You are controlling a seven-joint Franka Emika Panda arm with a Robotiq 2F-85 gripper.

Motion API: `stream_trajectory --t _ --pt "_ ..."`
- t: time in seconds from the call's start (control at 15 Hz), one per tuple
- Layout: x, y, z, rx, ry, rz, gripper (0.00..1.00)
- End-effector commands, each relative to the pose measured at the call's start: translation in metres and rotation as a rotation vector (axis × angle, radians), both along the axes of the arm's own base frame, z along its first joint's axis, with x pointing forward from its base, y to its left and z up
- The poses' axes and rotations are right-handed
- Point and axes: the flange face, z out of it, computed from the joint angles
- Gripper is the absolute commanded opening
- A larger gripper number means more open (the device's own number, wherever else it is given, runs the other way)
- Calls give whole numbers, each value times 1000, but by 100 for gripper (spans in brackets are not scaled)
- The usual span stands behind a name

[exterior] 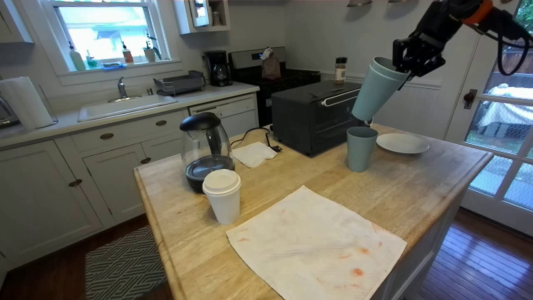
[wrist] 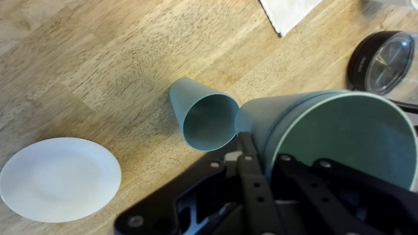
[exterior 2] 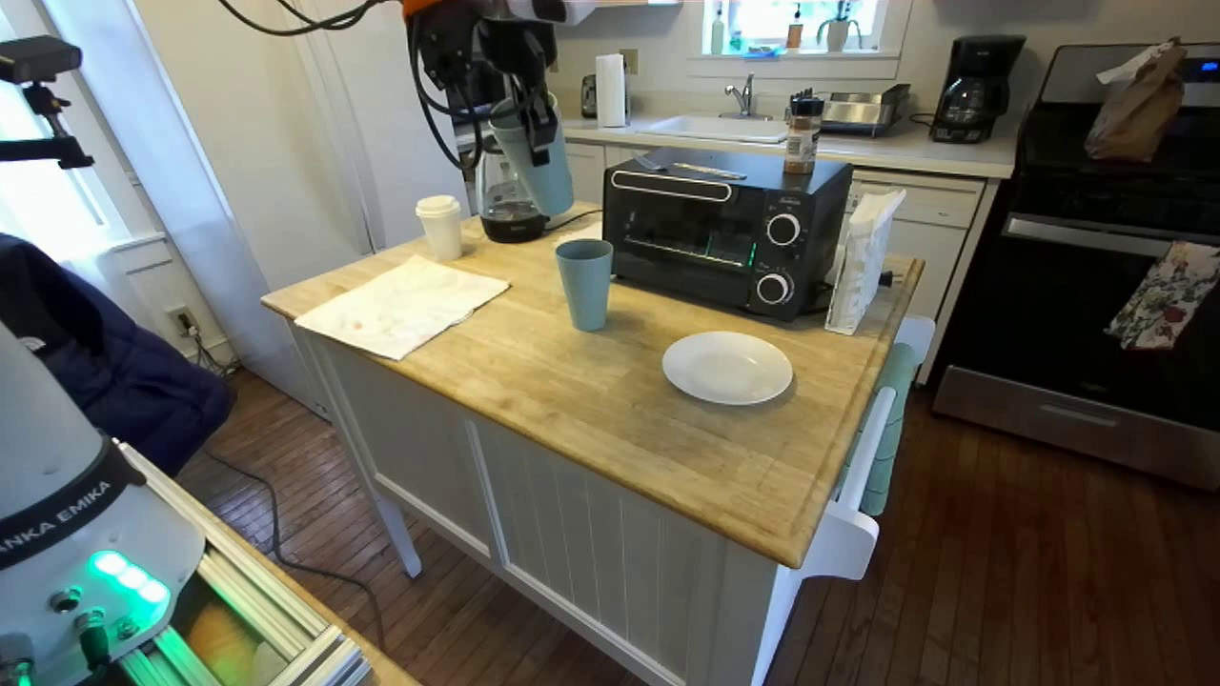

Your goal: Stack the blue cups

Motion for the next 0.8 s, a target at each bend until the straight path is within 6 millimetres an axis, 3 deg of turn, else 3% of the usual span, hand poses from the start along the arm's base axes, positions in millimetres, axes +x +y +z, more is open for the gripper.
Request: stream_trajectory --t 0.0,0.73 --pt "20 -4 -9 3 13 -59 2" --pt "39 -18 -39 1 106 -148 2"
